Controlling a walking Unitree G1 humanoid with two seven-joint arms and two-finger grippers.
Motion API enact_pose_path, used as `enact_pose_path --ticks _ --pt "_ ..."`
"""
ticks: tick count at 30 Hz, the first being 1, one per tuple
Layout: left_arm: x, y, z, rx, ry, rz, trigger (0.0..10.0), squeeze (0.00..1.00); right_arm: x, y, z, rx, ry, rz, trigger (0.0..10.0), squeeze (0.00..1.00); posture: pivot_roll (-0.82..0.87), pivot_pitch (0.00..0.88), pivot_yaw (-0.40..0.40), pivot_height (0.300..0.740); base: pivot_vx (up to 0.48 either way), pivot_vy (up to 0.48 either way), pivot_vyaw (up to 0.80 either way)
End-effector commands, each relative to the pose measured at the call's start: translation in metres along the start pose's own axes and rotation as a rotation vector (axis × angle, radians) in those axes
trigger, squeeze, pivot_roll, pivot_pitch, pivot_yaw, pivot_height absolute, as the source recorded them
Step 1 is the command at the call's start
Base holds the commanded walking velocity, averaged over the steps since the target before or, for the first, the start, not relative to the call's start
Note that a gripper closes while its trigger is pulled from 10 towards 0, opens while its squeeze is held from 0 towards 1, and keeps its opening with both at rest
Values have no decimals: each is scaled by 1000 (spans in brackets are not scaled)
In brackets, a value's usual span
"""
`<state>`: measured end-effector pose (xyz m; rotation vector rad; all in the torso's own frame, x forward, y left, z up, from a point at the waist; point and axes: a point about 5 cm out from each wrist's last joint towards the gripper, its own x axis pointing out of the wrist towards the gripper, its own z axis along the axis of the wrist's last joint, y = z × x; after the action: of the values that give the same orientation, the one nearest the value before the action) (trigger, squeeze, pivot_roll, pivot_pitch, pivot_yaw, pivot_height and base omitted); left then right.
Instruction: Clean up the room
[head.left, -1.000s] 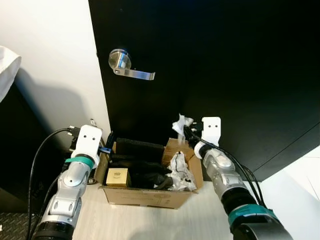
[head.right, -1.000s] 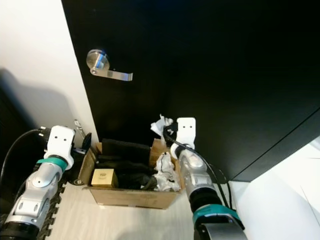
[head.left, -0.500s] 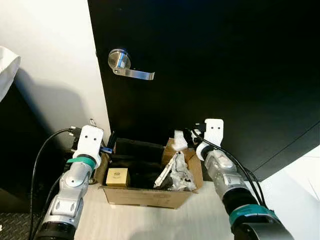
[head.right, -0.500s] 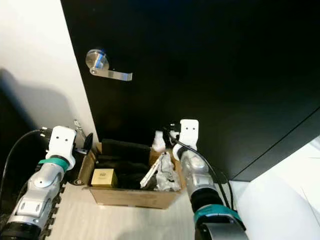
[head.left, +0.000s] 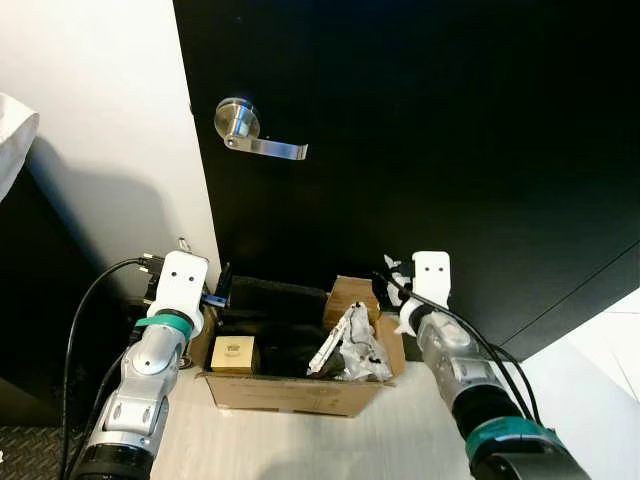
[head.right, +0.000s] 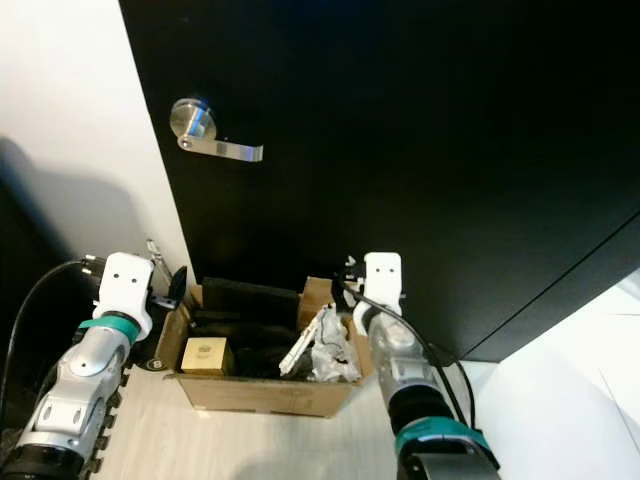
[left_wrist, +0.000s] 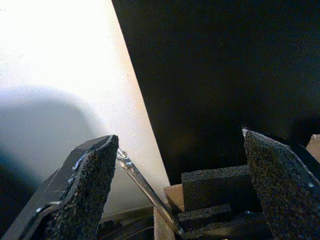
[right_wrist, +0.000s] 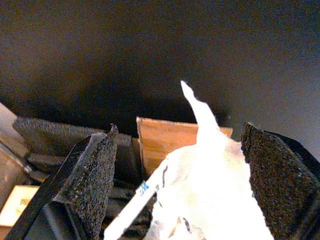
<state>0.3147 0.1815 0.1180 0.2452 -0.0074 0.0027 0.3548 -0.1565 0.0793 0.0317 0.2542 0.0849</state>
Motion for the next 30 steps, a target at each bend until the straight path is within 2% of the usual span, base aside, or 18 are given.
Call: enact_pose_path --ticks 1,2,3,4,10,11,13,14,17,18,20,23,24,27,30 --pt "-4 -3 -7 -2 24 -10 10000 0 -5 -2 -11 -16 33 -2 10000 1000 66 100 -4 740 0 0 0" --pt "-4 -3 -7 -2 24 -10 10000 0 -5 -2 -11 -16 33 -2 10000 1000 66 100 -4 740 0 0 0" --pt "-5 -3 -8 -1 26 -11 10000 0 -6 -3 -14 -63 41 -12 10000 1000 64 97 -6 740 0 0 0" --pt "-7 -4 -9 -1 28 -12 10000 0 -9 -2 -15 -71 34 -5 10000 0 65 94 -6 740 0 0 0" --pt "-12 -3 -13 2 34 -10 10000 0 -15 0 -15 -75 7 11 10000 0 66 92 -10 740 0 0 0" --pt "-21 0 -18 10 48 -6 10000 0 -31 6 -18 -69 -72 63 10000 0 75 92 -24 740 0 0 0" --pt "-21 0 -18 10 48 -6 10000 0 -31 6 -18 -69 -72 63 10000 0 75 92 -24 740 0 0 0" --pt "-25 0 -20 14 53 -5 10000 0 -38 8 -19 -73 -107 81 10000 0 77 91 -25 740 0 0 0" --pt "-44 -1 -25 17 46 -17 10000 0 -79 2 -24 -95 -236 84 10000 0 78 55 -36 740 0 0 0" --pt "-44 -1 -25 17 46 -17 10000 0 -79 2 -24 -95 -236 84 10000 0 78 55 -36 740 0 0 0" --pt "-51 -2 -25 -11 32 -13 10000 0 -97 -6 -29 -86 -252 31 10000 0 74 36 -30 740 0 0 0" --pt "-53 -6 -22 -39 17 -9 10000 0 -102 -13 -34 -86 -231 -13 10000 0 90 26 -42 740 0 0 0" --pt "-51 -9 -20 -43 10 -19 10000 0 -98 -18 -37 -74 -201 -61 10000 0 96 10 -73 740 0 0 0" --pt "-49 -11 -18 -42 7 -26 10000 0 -96 -20 -39 -64 -180 -92 10000 0 96 10 -73 740 0 0 0" --pt "-43 -10 -19 -9 27 -15 10000 0 -83 -21 -42 -29 -128 -177 10000 0 137 9 -81 740 0 0 0"
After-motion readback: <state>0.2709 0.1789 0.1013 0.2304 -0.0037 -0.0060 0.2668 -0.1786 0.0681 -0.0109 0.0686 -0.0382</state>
